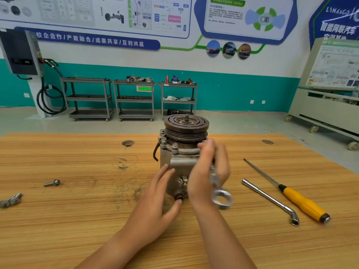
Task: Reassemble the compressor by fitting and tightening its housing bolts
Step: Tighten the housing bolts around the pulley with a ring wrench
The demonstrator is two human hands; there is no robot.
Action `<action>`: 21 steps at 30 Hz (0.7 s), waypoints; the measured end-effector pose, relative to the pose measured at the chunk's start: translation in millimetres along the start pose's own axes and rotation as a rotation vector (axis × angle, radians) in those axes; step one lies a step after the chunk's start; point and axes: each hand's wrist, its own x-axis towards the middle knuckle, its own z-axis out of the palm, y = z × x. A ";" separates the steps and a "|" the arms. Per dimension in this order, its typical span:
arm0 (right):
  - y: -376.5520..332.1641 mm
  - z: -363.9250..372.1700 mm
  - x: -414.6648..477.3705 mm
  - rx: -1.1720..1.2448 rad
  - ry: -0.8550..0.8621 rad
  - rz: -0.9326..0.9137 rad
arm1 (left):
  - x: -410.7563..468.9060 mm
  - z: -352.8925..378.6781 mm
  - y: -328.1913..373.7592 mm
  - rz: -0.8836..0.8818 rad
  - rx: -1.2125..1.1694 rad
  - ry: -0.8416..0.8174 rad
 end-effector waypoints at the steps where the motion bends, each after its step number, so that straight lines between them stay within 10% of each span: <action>1: -0.2 3.5 -1.2 -0.059 -0.051 -0.072 | 0.3 -0.5 -0.7 -0.006 -0.024 0.002; 9: 6.5 0.8 3.8 -0.494 -0.364 -0.432 | 3.3 -3.3 2.3 0.010 -0.075 0.050; 21: 6.9 37.0 7.7 -0.526 -0.278 -0.556 | 1.8 -3.2 1.0 -0.017 -0.095 0.047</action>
